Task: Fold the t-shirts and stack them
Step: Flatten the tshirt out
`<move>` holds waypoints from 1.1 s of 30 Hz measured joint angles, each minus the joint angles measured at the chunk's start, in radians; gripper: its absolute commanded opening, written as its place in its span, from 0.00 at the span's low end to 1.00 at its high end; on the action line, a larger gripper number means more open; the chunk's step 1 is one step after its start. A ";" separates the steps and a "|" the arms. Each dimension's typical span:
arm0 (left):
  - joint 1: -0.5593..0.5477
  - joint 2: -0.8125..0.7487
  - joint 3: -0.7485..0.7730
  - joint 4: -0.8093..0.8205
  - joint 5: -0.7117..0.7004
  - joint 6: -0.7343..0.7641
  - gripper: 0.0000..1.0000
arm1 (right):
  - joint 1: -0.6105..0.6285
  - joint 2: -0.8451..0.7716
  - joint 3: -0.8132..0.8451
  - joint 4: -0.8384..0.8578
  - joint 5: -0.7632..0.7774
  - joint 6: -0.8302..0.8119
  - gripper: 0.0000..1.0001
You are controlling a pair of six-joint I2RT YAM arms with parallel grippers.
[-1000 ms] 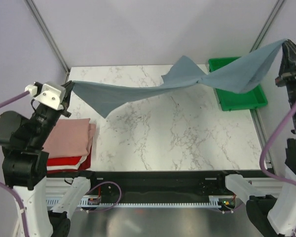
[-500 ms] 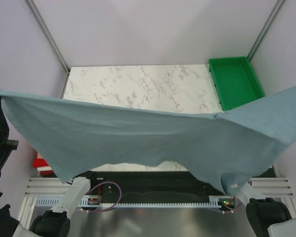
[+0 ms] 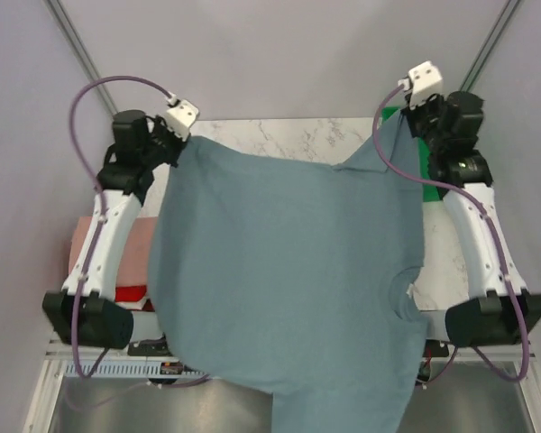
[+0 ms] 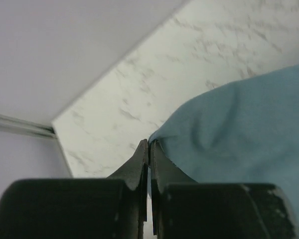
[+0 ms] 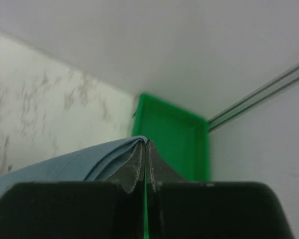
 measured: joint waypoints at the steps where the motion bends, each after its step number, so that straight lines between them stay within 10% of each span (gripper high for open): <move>1: 0.000 0.056 -0.038 -0.002 0.003 0.006 0.02 | 0.003 0.044 -0.066 0.004 -0.008 -0.001 0.00; 10: -0.001 0.511 -0.028 0.101 0.014 0.038 0.02 | 0.058 0.410 -0.214 0.093 -0.026 -0.084 0.00; 17: 0.000 0.813 0.154 0.151 -0.055 0.044 0.02 | 0.064 0.764 0.049 0.132 0.031 -0.134 0.00; 33: 0.024 0.962 0.385 0.175 -0.164 -0.014 0.02 | 0.071 1.202 0.708 0.087 0.110 -0.116 0.00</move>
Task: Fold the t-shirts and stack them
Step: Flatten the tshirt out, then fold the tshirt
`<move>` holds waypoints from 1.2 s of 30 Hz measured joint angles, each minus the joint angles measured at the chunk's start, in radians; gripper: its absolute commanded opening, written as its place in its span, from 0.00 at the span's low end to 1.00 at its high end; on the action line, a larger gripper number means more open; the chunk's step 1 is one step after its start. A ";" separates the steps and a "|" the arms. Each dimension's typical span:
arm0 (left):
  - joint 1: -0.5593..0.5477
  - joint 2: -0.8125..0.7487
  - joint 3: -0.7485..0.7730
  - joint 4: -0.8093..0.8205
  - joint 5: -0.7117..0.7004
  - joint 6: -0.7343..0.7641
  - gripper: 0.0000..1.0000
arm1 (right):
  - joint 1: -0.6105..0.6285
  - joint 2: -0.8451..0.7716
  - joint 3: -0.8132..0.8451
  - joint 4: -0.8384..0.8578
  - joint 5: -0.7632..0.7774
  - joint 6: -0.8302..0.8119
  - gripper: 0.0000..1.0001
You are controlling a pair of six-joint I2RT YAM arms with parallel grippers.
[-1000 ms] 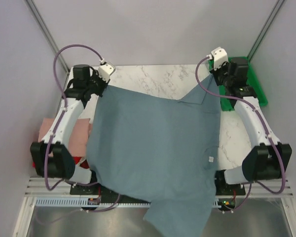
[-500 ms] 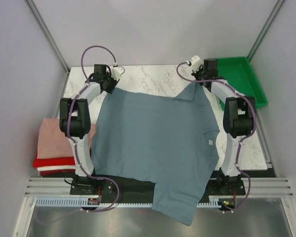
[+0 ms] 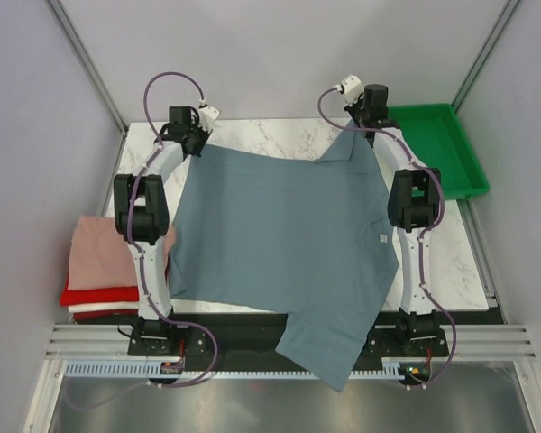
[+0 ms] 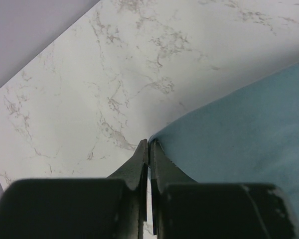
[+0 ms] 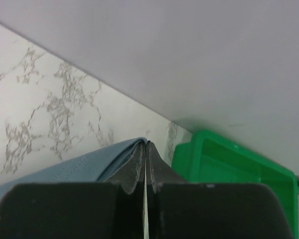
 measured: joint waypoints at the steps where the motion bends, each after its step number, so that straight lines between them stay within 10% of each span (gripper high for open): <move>1: 0.006 0.007 0.008 0.000 -0.003 -0.007 0.02 | 0.002 0.021 0.034 0.003 0.004 0.002 0.00; 16: 0.026 0.012 0.055 0.024 -0.045 -0.014 0.02 | 0.024 0.137 0.203 0.108 0.038 0.035 0.00; 36: 0.026 -0.234 -0.118 -0.040 0.138 0.030 0.02 | 0.024 -0.361 -0.266 -0.129 0.014 0.023 0.00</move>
